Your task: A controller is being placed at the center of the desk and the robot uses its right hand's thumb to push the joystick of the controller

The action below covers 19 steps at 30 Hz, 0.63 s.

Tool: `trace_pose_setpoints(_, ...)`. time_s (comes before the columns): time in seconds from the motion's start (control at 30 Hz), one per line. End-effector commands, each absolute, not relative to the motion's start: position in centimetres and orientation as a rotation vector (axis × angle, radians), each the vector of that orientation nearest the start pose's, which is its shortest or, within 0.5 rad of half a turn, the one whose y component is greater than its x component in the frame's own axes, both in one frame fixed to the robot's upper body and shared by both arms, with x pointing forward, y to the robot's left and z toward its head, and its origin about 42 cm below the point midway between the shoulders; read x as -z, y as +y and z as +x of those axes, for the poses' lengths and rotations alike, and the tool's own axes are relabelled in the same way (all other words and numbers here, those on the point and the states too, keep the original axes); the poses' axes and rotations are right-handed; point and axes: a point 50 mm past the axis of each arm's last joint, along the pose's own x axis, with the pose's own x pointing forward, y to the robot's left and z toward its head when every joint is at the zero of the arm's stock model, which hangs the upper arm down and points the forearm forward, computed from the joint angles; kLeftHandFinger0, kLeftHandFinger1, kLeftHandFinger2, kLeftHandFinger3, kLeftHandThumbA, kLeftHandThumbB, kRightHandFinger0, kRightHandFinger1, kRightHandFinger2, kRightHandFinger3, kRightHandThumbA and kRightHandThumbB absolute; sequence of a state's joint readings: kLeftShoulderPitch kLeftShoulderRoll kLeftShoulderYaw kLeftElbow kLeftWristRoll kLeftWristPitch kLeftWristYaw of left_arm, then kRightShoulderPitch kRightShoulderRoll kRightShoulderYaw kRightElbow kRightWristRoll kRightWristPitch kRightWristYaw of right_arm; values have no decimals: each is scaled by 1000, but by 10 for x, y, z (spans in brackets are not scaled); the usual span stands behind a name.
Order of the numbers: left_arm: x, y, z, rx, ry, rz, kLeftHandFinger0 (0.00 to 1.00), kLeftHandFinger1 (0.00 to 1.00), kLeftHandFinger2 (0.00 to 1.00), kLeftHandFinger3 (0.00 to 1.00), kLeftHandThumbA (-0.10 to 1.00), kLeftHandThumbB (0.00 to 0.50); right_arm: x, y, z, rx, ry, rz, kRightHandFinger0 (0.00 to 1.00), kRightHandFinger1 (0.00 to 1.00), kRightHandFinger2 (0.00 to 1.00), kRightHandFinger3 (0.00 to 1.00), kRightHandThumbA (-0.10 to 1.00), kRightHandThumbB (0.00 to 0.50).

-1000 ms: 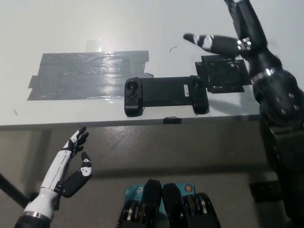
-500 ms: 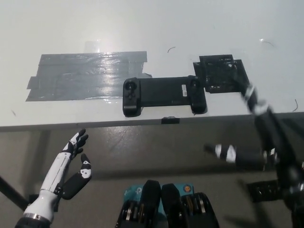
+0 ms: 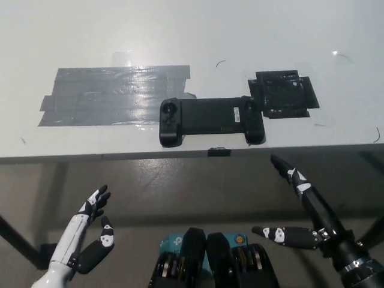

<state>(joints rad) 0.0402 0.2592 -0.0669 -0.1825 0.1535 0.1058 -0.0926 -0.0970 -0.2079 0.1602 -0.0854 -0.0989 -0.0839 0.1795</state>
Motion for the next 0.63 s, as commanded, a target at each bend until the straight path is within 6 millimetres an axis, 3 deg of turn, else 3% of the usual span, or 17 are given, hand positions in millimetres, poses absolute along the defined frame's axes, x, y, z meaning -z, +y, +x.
trace_pose_setpoints(0.0, -141, 264, 264, 168, -68, 427, 1000, 1000, 1000, 1000, 72, 76, -147, -211, 305, -382, -301, -336, 1000, 1000, 1000, 1000, 979, 406)
trace_pose_setpoints(0.23, -139, 265, 263, 171, -62, 411, 1000, 1000, 1000, 1000, 408, 23, -142, -210, 305, -380, -272, -346, 1000, 1000, 1000, 1000, 991, 425)
trace_pose_setpoints(0.6, -141, 265, 264, 171, -70, 419, 1000, 1000, 1000, 1000, 391, 29, -147, -211, 308, -375, -266, -352, 1000, 1000, 1000, 1000, 984, 416)
